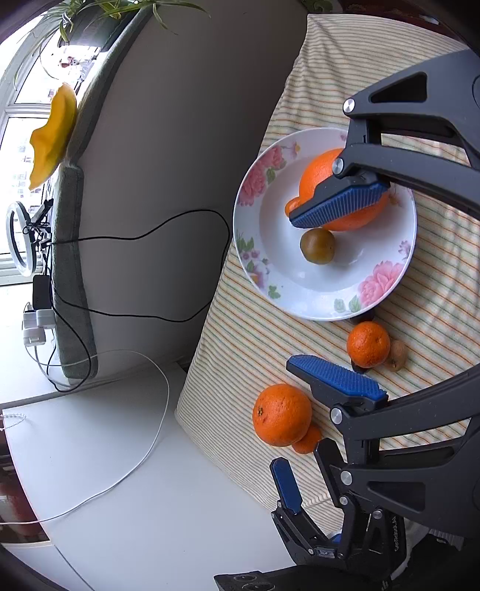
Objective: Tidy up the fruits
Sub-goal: 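Move the open right tool toward the large tangerine on the cloth, then close the right tool around the large tangerine and lift it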
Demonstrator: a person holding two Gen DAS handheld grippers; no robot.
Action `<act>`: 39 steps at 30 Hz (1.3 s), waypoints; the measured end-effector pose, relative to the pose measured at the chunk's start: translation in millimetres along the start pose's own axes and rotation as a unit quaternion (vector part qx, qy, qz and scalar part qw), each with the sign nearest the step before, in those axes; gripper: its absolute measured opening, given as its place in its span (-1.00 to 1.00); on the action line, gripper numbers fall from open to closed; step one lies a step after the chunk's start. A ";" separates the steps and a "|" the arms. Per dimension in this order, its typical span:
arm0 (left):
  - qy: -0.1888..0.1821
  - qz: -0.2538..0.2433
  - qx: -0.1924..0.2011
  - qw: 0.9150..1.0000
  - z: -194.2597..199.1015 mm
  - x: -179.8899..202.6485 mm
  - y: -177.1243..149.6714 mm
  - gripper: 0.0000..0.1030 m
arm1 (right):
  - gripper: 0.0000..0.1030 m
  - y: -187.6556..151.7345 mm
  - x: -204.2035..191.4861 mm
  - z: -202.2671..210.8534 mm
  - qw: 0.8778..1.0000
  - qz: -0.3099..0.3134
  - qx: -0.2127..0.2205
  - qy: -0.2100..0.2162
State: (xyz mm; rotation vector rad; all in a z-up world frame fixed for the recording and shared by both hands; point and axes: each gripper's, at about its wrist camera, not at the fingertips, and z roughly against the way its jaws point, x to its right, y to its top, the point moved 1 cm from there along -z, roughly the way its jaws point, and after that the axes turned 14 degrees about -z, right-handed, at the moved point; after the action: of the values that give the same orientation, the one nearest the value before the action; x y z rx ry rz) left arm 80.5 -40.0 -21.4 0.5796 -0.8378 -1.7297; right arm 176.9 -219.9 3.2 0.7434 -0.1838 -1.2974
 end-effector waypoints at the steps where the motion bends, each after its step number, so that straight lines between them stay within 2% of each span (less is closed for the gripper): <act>1: 0.005 0.003 -0.002 1.000 1.8 -5.0 -3.3 0.22 | 0.44 0.0 -3.7 -2.6 1.000 0.001 -0.004 0.009; 5: 0.018 0.015 -0.010 1.000 4.1 -24.4 -13.7 0.24 | 0.44 -3.1 -23.9 -10.7 0.999 0.023 -0.012 0.027; 9: 0.025 0.024 -0.022 0.999 2.3 -39.1 -22.7 0.29 | 0.44 -6.4 -41.6 -20.4 0.999 0.039 -0.027 0.024; 18: 0.025 0.033 -0.034 0.999 -2.9 -56.0 -29.6 0.43 | 0.45 -4.0 -56.3 -48.7 0.996 0.017 -0.077 0.051; 21: 0.027 0.035 -0.035 0.998 -3.2 -60.5 -30.8 0.43 | 0.56 -5.8 -60.9 -54.5 0.995 0.016 -0.085 0.056; 24: 0.028 0.034 -0.034 0.998 -3.4 -62.4 -31.7 0.43 | 0.58 -6.2 -65.7 -59.3 0.993 0.016 -0.092 0.067; 32: 0.021 0.040 -0.034 0.998 -5.5 -65.2 -32.4 0.43 | 0.65 -3.0 -69.6 -74.1 0.989 -0.007 -0.118 0.094; 39: -0.005 0.051 -0.037 0.998 -14.0 -62.8 -31.4 0.43 | 0.66 1.8 -72.8 -91.7 0.982 -0.035 -0.144 0.118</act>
State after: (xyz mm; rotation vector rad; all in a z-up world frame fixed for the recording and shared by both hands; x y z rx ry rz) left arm 90.7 21.8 -56.0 0.4708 -0.7948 -1.6646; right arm 204.7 -117.0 -45.2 0.6523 0.2206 -1.2578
